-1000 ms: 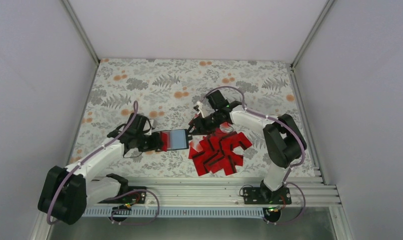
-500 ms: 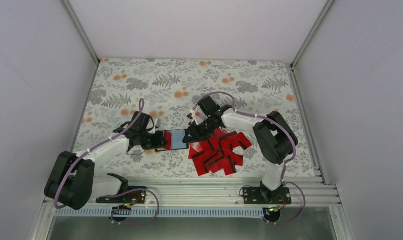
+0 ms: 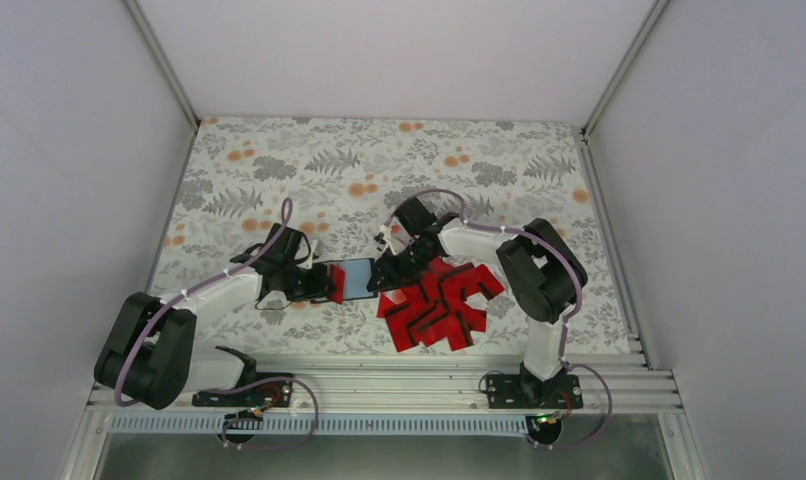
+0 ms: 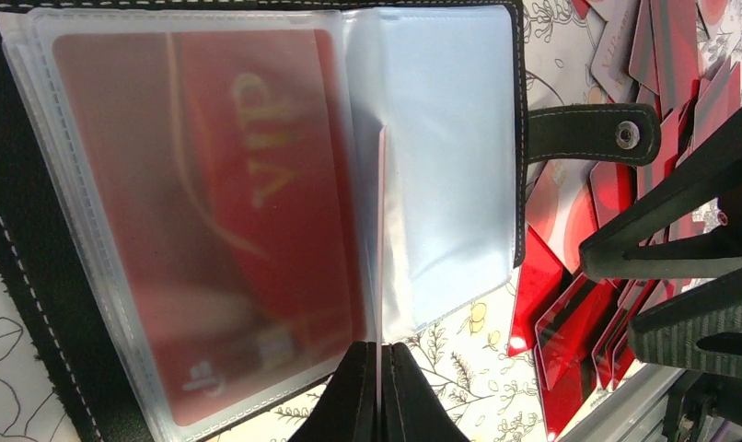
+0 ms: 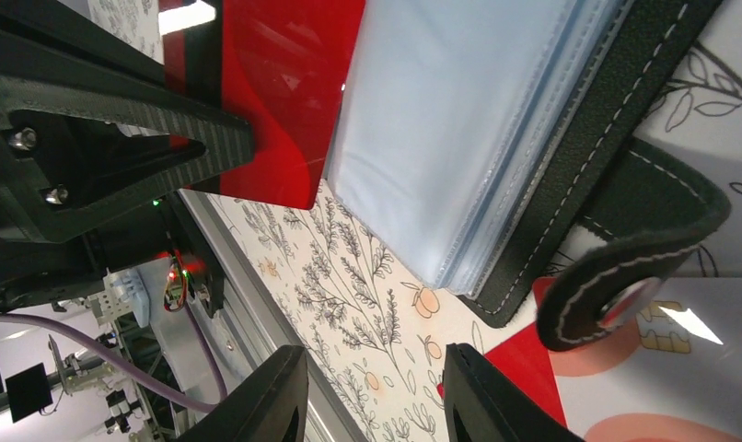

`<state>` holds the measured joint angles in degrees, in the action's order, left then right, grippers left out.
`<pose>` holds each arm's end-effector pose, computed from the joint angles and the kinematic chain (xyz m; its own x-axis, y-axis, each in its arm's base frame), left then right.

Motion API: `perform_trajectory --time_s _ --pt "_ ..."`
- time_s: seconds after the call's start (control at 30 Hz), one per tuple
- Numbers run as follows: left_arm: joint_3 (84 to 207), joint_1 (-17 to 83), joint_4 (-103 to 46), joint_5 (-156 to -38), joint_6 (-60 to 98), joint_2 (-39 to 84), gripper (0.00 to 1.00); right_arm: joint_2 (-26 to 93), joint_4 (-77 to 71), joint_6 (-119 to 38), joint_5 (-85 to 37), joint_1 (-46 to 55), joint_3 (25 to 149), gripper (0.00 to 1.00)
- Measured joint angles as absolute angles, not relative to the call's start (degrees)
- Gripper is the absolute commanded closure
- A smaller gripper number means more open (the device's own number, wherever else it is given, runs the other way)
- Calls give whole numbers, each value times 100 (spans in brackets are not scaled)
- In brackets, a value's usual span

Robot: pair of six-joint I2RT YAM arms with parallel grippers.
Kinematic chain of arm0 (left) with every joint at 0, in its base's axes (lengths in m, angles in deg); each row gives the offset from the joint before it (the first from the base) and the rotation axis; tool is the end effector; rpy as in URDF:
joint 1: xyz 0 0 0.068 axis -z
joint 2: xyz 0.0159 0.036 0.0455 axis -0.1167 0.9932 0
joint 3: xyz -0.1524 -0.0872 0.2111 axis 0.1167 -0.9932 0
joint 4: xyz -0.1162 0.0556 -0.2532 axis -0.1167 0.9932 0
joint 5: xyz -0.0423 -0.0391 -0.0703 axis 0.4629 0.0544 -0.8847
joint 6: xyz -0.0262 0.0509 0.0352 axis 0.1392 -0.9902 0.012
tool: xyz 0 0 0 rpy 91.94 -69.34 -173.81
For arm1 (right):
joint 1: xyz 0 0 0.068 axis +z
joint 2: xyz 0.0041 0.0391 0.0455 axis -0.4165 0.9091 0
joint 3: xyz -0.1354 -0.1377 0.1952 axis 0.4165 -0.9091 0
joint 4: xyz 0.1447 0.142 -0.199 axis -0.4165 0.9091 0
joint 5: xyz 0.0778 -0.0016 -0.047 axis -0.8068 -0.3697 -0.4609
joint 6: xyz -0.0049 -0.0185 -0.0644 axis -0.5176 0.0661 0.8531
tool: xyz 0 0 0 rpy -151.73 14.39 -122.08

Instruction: Put the credit cards into the card holder

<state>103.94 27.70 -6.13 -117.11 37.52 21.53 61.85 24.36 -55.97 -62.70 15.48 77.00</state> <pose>0.2125 -0.1091 0.1192 -0.9812 -0.0993 -0.1655 0.0189 0.8041 -0.5943 0.2638 0.2732 0.1173 -0.9063 -0.4218 -0.0262 -0.2930 0.5824 0.7583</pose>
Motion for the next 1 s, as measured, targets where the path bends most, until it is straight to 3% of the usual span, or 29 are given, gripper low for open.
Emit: perform_trajectory --time_s 1.0 --pt "10394 2770 -523 -11888 3791 2111 98 6426 2475 -5518 -6202 1550 7704 62"
